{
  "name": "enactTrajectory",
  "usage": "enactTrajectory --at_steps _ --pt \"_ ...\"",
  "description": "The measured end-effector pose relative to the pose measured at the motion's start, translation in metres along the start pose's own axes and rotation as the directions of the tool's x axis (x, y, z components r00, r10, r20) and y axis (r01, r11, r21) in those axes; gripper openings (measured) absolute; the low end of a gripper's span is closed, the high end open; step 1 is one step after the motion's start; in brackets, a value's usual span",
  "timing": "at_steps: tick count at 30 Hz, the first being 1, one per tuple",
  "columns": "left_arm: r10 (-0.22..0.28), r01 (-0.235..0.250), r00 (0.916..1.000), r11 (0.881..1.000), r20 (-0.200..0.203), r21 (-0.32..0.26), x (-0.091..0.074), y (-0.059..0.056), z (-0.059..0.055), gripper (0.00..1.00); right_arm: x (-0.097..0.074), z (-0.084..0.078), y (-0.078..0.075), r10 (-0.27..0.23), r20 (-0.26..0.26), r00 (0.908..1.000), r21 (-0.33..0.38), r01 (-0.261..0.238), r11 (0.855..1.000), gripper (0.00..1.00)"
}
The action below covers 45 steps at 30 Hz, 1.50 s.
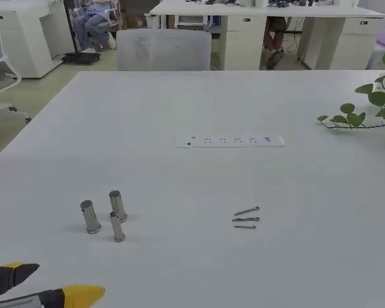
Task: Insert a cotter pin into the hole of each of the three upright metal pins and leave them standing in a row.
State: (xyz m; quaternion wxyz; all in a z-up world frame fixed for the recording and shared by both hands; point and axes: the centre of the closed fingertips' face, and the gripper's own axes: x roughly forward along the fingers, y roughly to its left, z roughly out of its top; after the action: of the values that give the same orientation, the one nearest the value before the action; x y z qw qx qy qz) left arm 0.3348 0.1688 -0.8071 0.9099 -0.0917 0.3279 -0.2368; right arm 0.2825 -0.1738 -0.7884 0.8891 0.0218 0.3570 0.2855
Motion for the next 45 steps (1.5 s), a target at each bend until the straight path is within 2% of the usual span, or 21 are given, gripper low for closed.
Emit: enactTrajectory --at_steps 4,8,16,23,33,41,45 --pt "-0.001 0.001 1.0000 1.000 0.007 -0.008 0.003 0.002 0.004 0.84 -0.001 -0.004 0.002 -0.001 -0.014 0.9999 -0.004 0.001 1.000 0.99" --pt "-0.006 0.006 1.0000 1.000 0.002 0.001 0.008 0.001 0.007 0.83 -0.001 -0.007 0.000 -0.018 -0.017 0.9997 -0.005 0.018 1.000 0.98" --pt "-0.024 0.024 0.9997 1.000 0.000 0.004 0.019 -0.002 0.013 0.81 0.000 -0.015 -0.002 -0.020 -0.033 0.9993 0.017 0.021 1.000 0.98" --pt "-0.029 0.029 0.9996 1.000 0.003 0.003 0.029 -0.004 0.017 0.80 0.001 -0.018 -0.007 -0.043 -0.037 0.9984 0.027 0.044 0.999 0.99" --pt "-0.051 0.051 0.9987 0.999 0.000 0.005 0.042 -0.005 0.021 0.78 0.004 -0.019 -0.004 -0.039 -0.044 0.9982 0.027 0.040 0.999 0.98" --pt "-0.060 0.060 0.9981 0.998 0.011 0.010 0.053 -0.006 0.029 0.75 0.004 -0.021 -0.008 -0.051 -0.053 0.9973 0.031 0.053 0.998 0.98" --pt "-0.066 0.066 0.9978 0.998 0.006 0.014 0.058 -0.008 0.032 0.74 0.003 -0.020 -0.008 -0.049 -0.042 0.9979 0.042 0.051 0.998 0.97"
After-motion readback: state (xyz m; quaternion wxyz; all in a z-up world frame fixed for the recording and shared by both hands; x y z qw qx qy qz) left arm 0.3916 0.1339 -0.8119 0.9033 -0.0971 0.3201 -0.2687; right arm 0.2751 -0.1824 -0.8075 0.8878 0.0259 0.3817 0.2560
